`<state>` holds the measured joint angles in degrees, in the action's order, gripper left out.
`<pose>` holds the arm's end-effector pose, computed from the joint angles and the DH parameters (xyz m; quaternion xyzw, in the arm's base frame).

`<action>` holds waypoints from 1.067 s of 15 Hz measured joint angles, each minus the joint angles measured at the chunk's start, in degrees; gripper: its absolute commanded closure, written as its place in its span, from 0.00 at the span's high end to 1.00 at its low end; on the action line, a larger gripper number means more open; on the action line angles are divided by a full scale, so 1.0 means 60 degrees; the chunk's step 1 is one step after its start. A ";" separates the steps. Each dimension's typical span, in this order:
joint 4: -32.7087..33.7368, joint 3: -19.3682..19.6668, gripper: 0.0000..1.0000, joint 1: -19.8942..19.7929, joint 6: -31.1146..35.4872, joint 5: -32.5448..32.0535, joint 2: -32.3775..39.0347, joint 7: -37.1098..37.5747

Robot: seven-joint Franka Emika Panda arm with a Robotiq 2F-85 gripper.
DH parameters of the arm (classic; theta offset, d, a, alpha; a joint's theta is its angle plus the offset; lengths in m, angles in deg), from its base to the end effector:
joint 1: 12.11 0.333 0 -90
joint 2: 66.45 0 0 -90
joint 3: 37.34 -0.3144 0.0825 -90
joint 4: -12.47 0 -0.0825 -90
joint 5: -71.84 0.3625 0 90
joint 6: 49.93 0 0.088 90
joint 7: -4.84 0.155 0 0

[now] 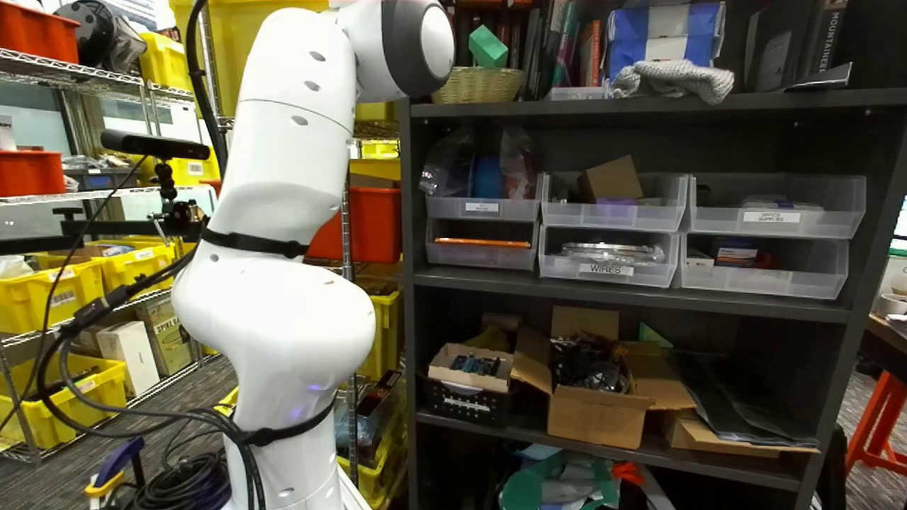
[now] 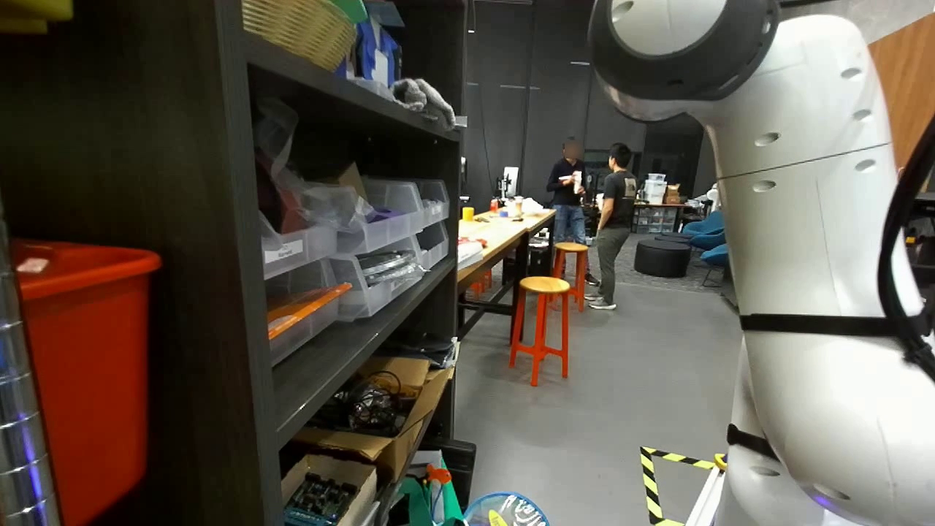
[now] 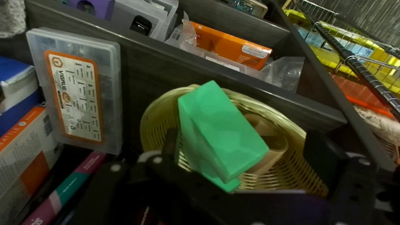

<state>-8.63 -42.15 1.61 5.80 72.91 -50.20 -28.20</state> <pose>0.4330 0.1347 0.8310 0.8874 0.4319 0.1613 0.0023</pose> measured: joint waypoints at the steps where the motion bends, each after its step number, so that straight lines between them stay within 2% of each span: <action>1: 0.0000 -0.0036 1.00 -0.0147 -0.0041 0.0065 -0.0009 -0.0001; 4: 0.0040 -0.0068 1.00 -0.0915 -0.0136 0.0588 -0.0119 0.0016; 12: 0.0089 -0.0054 1.00 -0.4247 -0.0489 0.3592 -0.0670 0.0295; 16: 0.0089 0.0027 1.00 -0.5371 -0.0263 0.4378 -0.0678 0.0400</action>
<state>-8.09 -41.98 -30.61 4.22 99.17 -54.27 -25.80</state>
